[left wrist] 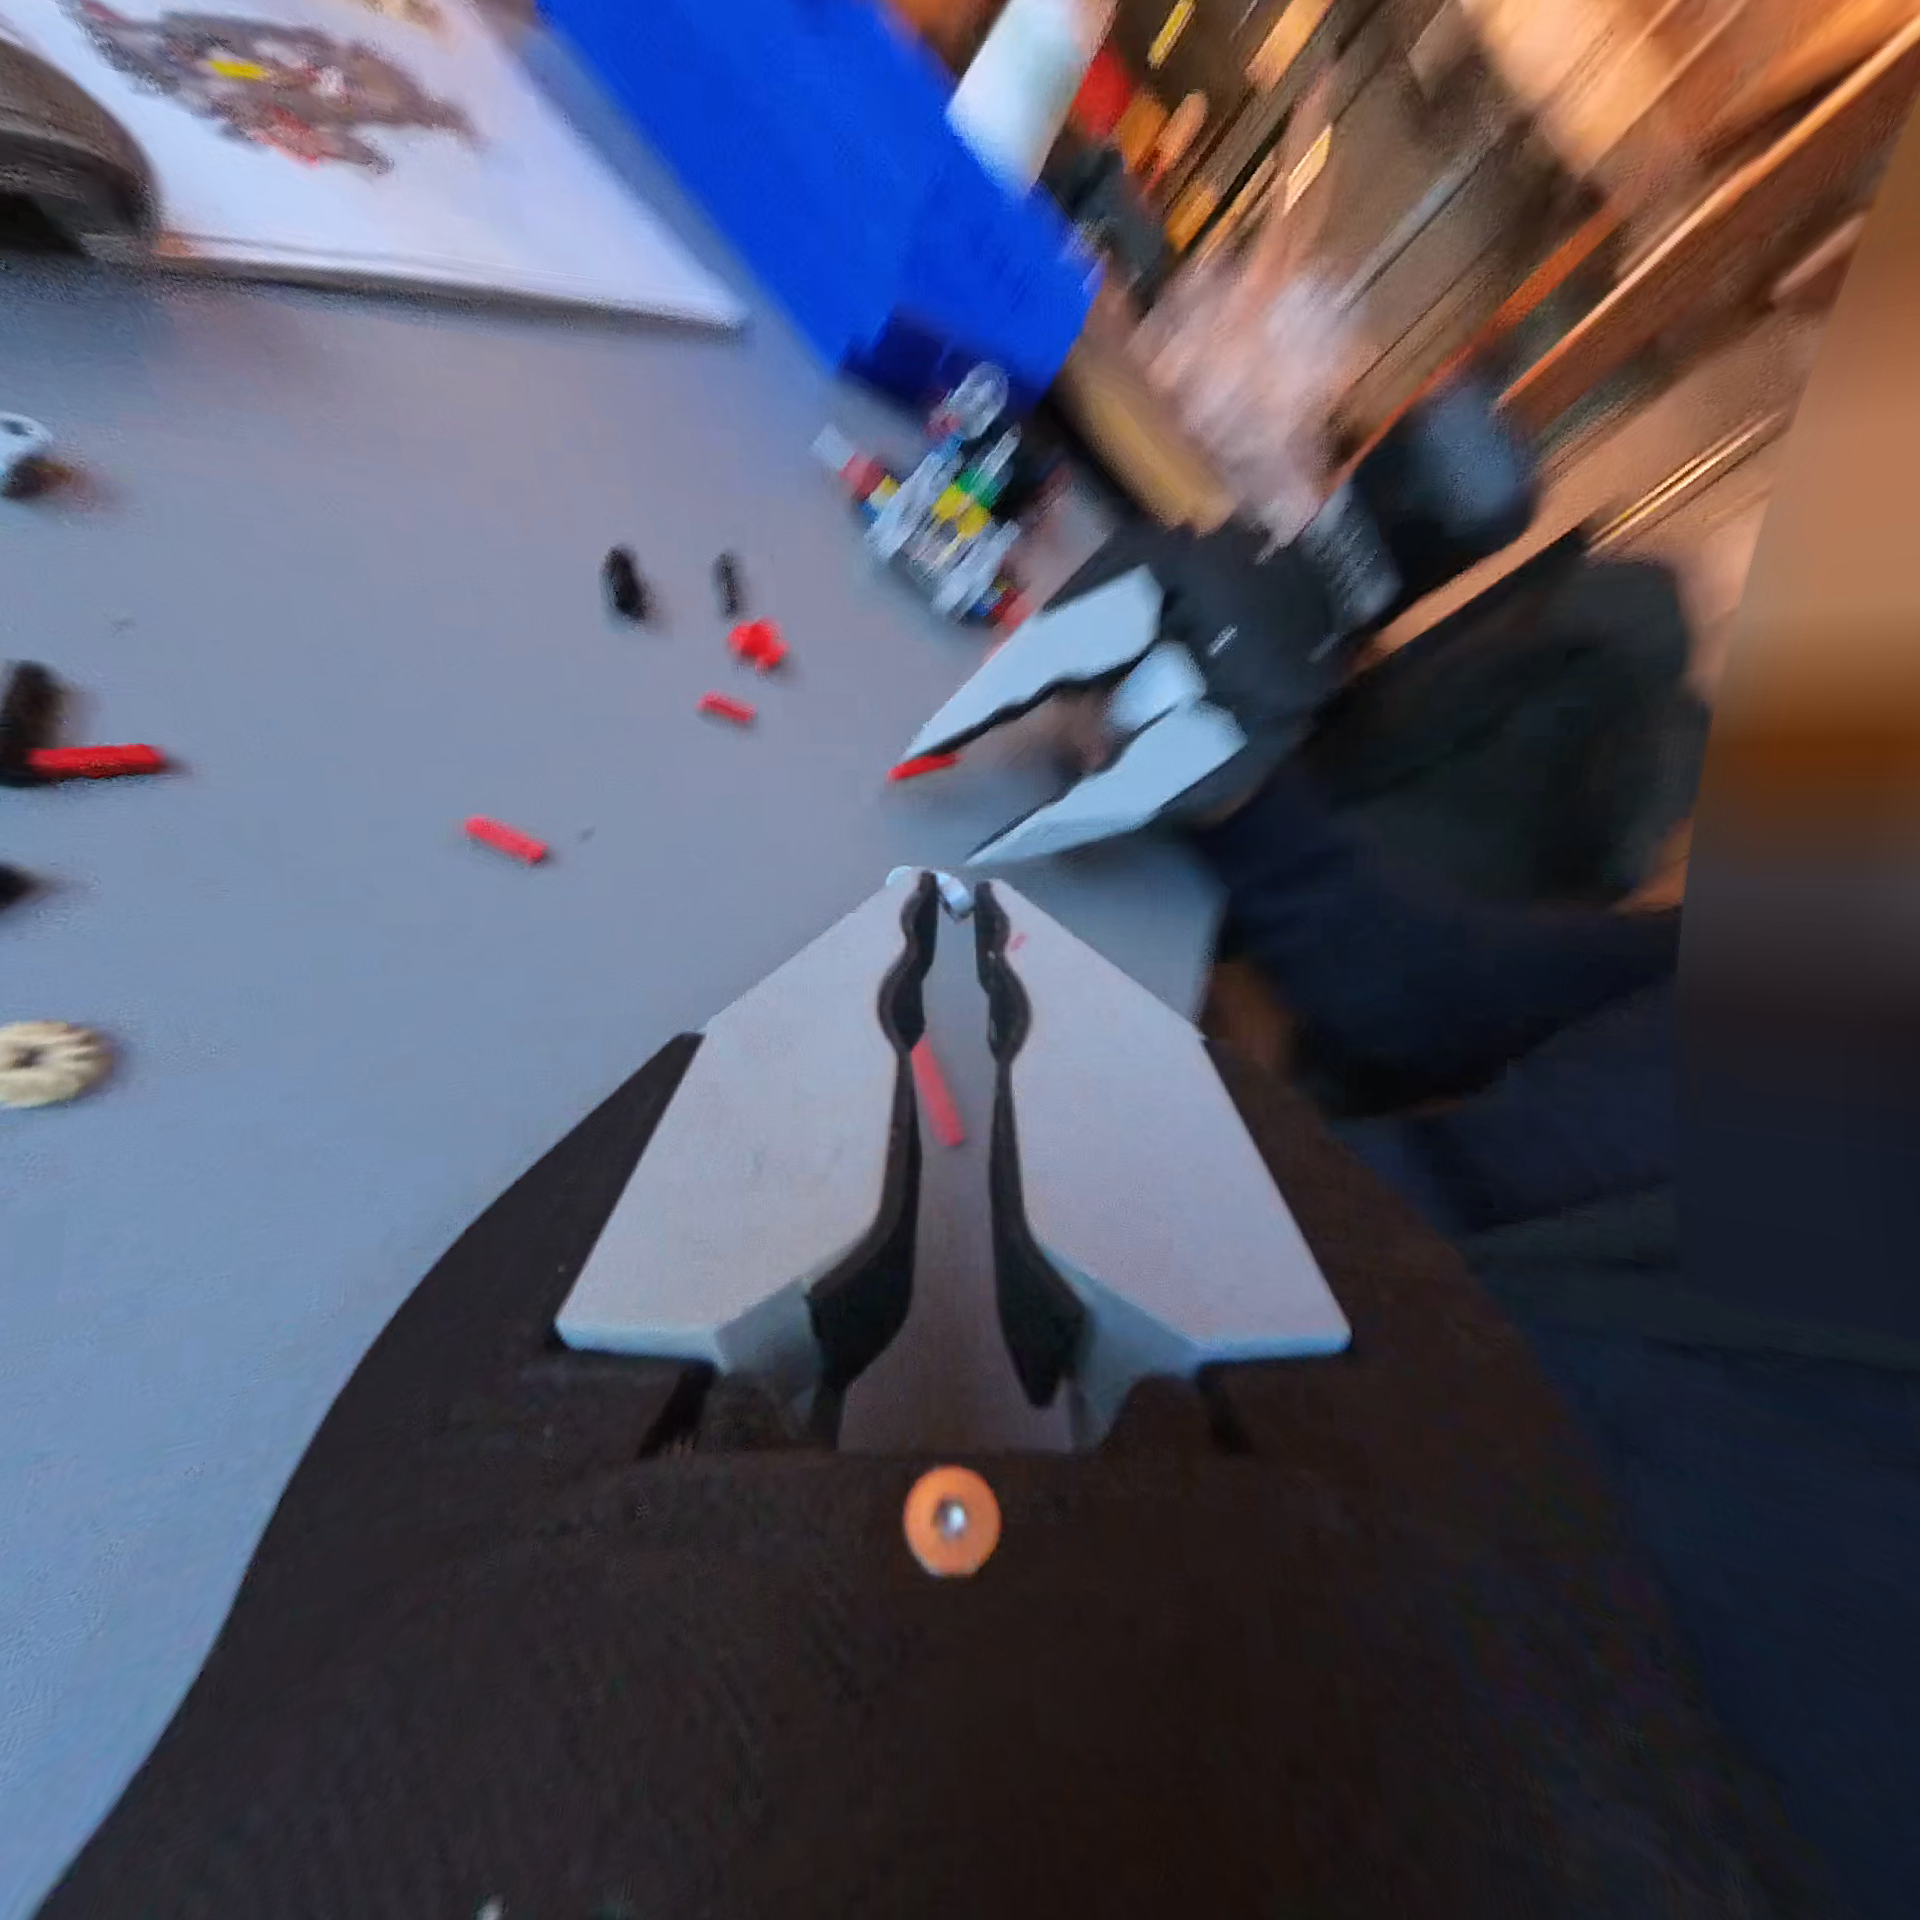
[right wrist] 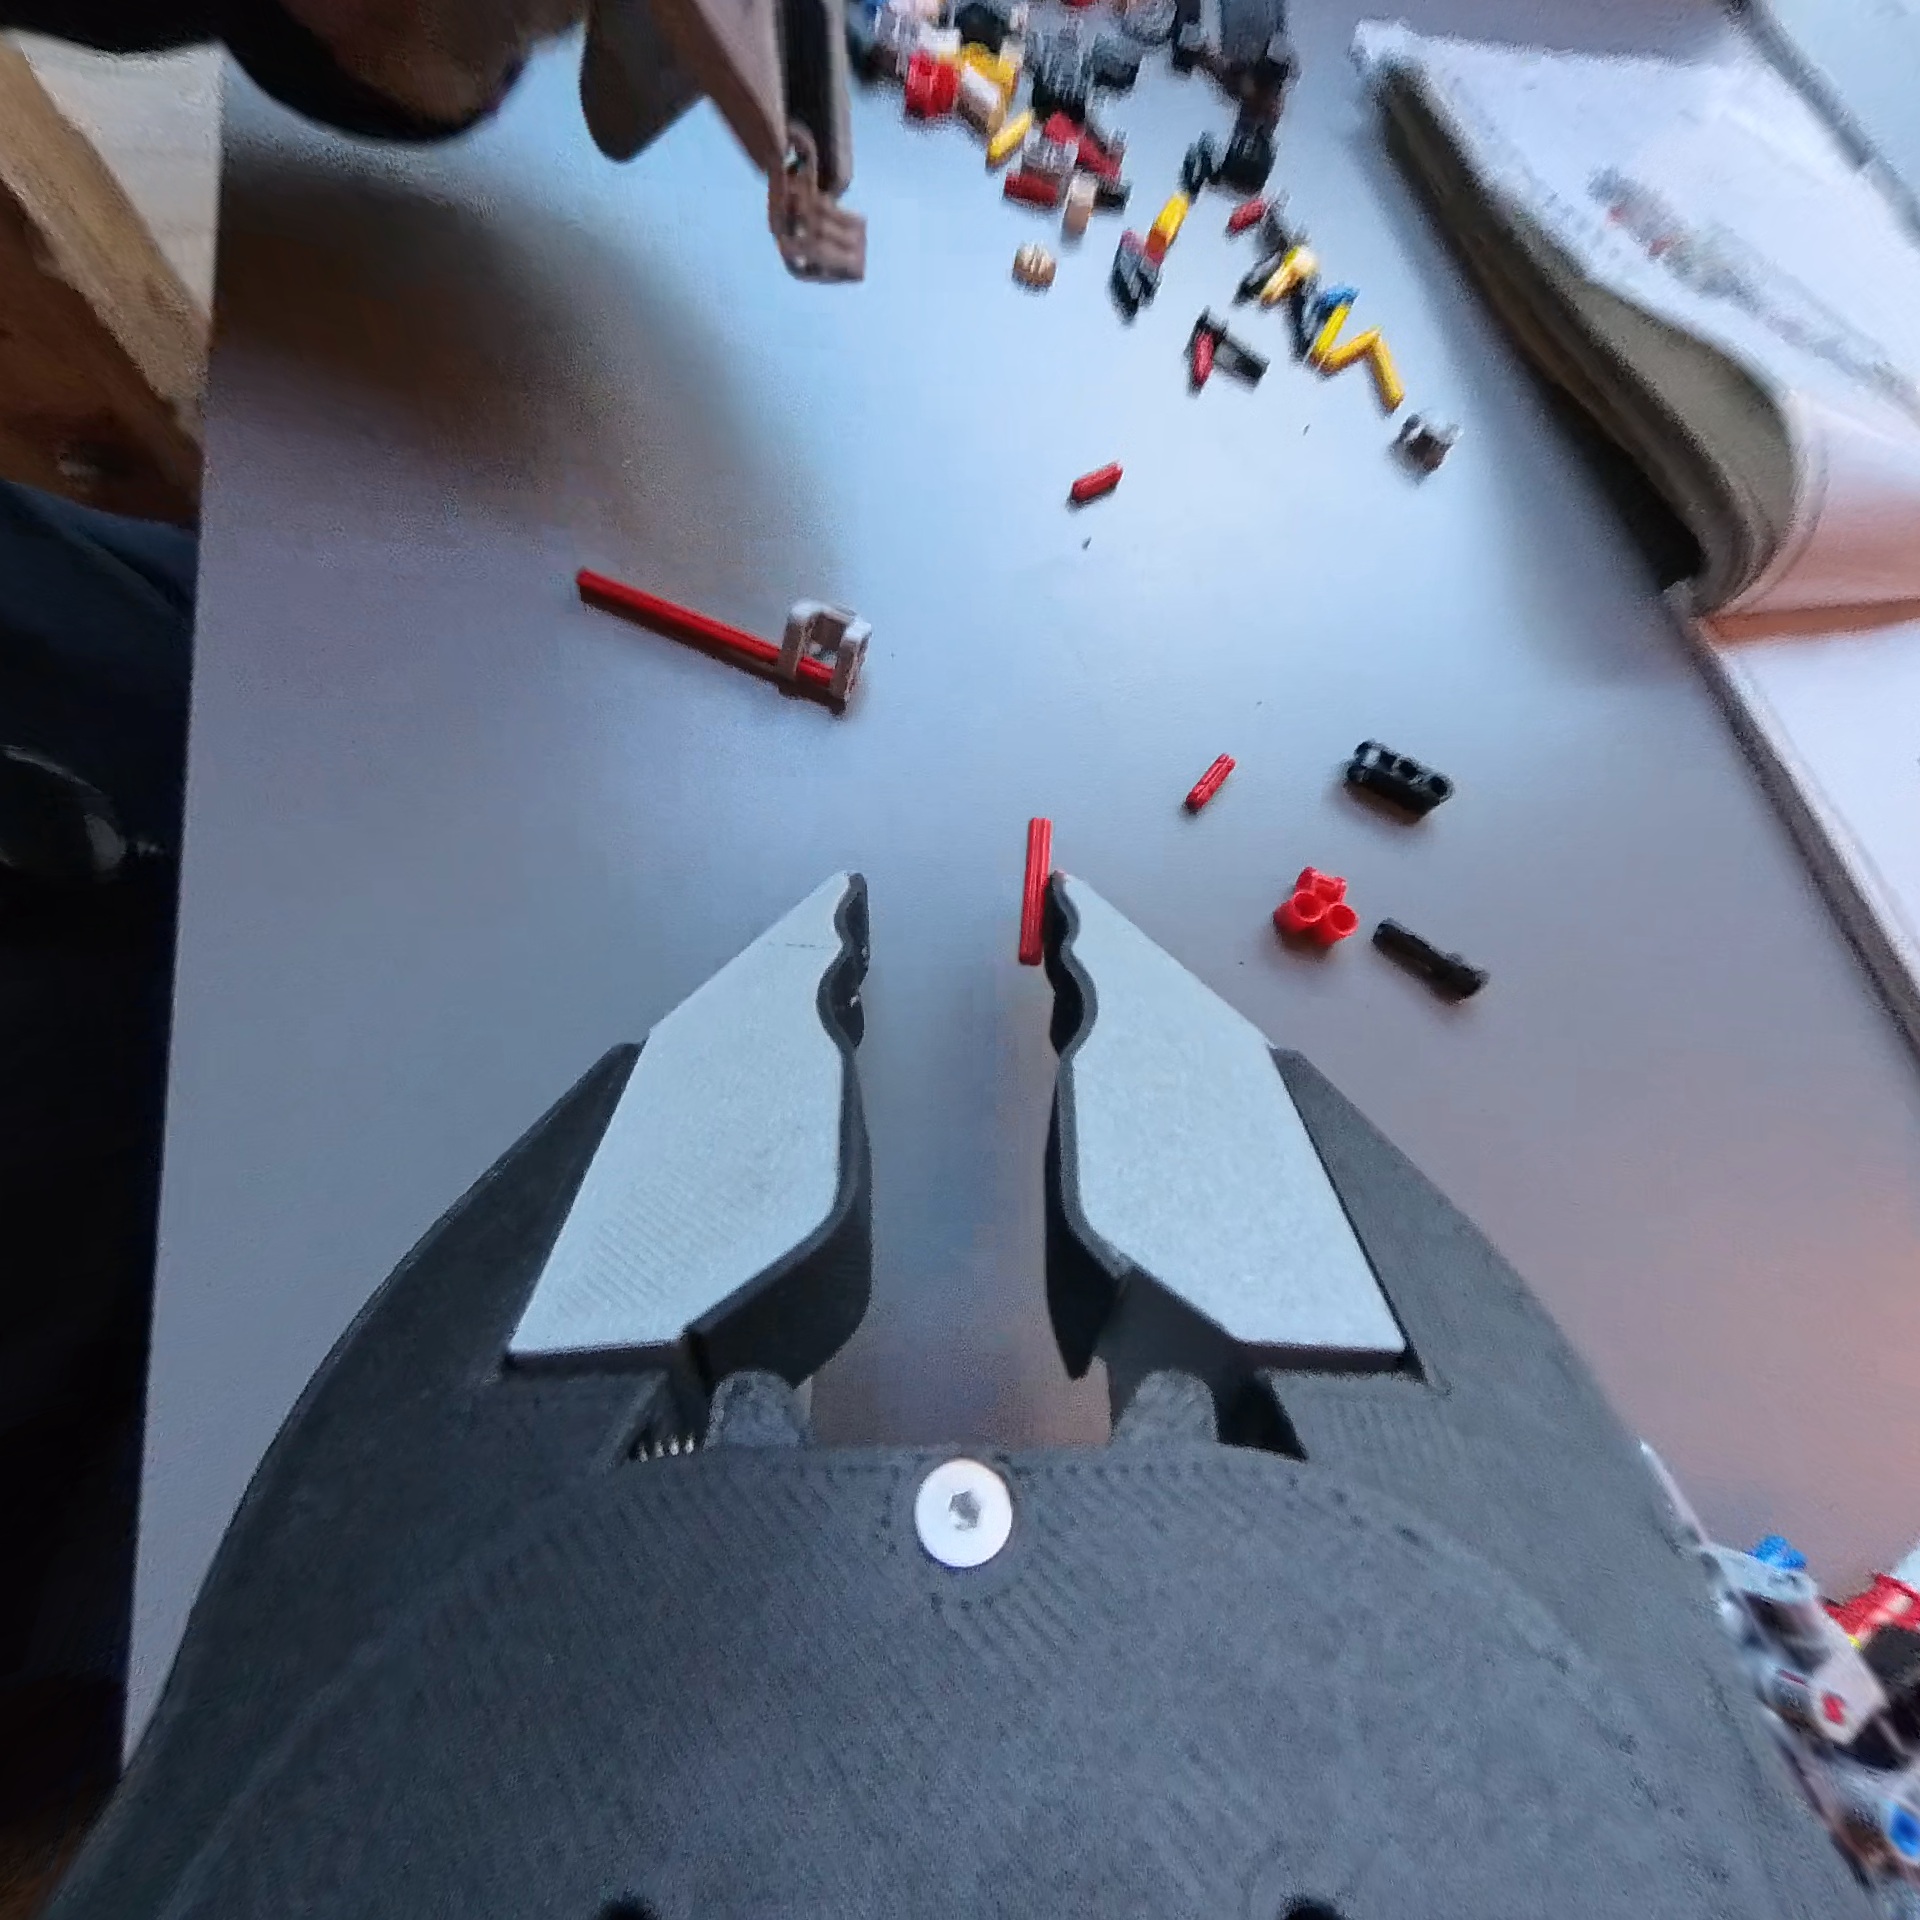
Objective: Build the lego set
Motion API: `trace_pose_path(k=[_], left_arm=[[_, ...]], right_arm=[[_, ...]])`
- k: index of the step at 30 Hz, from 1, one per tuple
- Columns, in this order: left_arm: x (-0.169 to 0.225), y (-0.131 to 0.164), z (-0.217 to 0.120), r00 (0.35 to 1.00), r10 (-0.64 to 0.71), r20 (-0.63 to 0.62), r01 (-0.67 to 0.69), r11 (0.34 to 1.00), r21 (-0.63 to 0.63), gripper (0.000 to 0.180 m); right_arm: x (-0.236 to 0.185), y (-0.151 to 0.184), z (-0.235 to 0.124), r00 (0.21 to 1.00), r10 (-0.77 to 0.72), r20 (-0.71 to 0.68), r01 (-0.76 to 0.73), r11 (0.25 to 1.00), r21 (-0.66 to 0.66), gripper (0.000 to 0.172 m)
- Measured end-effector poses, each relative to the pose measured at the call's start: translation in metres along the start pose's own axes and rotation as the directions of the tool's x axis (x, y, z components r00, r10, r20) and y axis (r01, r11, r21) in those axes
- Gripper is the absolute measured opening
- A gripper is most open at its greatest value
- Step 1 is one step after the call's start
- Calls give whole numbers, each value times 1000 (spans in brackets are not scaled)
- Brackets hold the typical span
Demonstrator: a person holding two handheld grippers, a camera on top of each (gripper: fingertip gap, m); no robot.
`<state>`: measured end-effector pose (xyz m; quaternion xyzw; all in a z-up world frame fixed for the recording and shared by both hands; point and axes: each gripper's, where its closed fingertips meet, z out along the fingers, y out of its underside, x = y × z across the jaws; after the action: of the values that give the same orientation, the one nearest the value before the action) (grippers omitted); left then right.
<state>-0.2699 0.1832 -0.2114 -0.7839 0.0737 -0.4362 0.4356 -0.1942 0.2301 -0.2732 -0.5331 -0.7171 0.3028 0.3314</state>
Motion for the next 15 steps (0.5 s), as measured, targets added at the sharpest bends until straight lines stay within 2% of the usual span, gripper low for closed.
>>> trace_pose_path(k=[2,4,5,6,7,10,14,15], left_arm=[[9,-13,-4,974,-154,-166,171,981,92,5],[14,-11,1,941,-227,-251,258,962,95,4],[16,-8,4,930,-246,-271,278,957,86,5],[16,-5,8,928,-254,-275,283,956,75,5],[15,-2,10,930,-253,-265,278,959,63,5],[13,4,10,945,-229,-232,244,969,39,5],[10,6,8,965,-185,-188,193,981,28,5],[12,5,7,963,-184,-197,194,980,32,5]], right_arm=[[5,-11,-6,998,-19,-51,23,997,76,33],[11,-17,-7,996,6,-87,4,993,117,39],[17,-12,-4,994,48,-103,-40,996,82,35],[19,1,1,991,101,-83,-101,995,4,21],[14,15,6,986,169,-17,-170,982,-88,21],[12,14,1,910,404,89,-396,913,-98,28],[20,22,-7,927,372,40,-368,926,-86,25],[27,21,-11,944,328,-21,-328,941,-78,40]])
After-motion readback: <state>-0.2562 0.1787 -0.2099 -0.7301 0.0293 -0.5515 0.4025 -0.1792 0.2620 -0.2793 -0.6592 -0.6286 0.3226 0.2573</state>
